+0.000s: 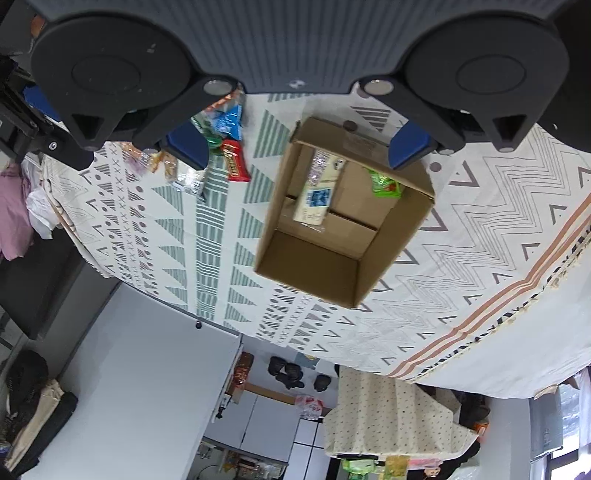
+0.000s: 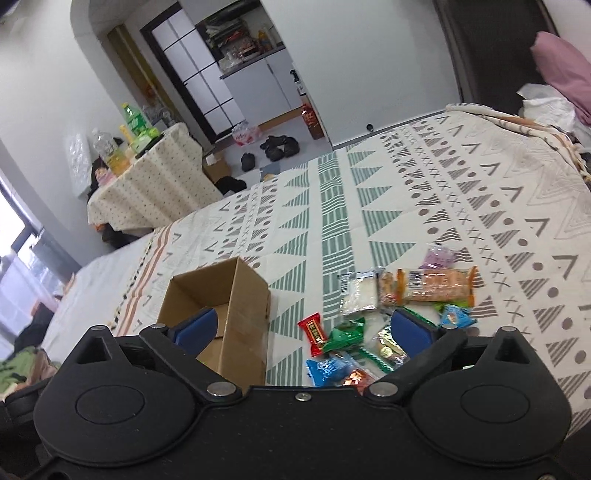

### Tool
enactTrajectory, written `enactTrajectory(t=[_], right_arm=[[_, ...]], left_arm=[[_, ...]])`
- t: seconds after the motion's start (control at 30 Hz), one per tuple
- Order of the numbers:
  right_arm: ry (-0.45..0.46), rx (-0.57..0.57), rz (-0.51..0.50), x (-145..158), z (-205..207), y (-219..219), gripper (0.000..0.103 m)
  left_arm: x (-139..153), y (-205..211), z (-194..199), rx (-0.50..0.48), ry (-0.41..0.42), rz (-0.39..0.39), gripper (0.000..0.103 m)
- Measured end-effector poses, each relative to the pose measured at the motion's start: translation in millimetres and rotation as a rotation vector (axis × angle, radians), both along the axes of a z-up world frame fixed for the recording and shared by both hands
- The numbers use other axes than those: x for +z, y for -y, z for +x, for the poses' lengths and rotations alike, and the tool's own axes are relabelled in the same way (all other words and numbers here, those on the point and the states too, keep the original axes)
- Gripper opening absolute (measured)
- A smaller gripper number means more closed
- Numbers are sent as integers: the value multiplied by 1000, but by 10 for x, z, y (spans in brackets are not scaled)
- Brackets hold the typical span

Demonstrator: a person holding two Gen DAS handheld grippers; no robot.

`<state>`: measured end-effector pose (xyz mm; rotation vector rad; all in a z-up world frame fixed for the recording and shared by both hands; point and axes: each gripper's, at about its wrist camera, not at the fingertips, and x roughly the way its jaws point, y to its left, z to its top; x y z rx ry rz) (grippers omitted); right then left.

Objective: Organize snacks
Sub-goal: 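Withdraw both grippers from the box back over the snack pile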

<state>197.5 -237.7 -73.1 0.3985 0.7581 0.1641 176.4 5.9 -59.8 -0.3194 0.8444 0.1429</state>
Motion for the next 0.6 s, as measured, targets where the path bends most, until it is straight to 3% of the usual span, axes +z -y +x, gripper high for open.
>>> enactTrajectory(t=[0.27,0.6], right_arm=[[3,-25,3,-26,-140,300,103],[14,-38,18,-68,-345,607,103]], left_arm=[[33,277,-102,-66,1,3,103],[12,495,-167,-69,7,22,103]])
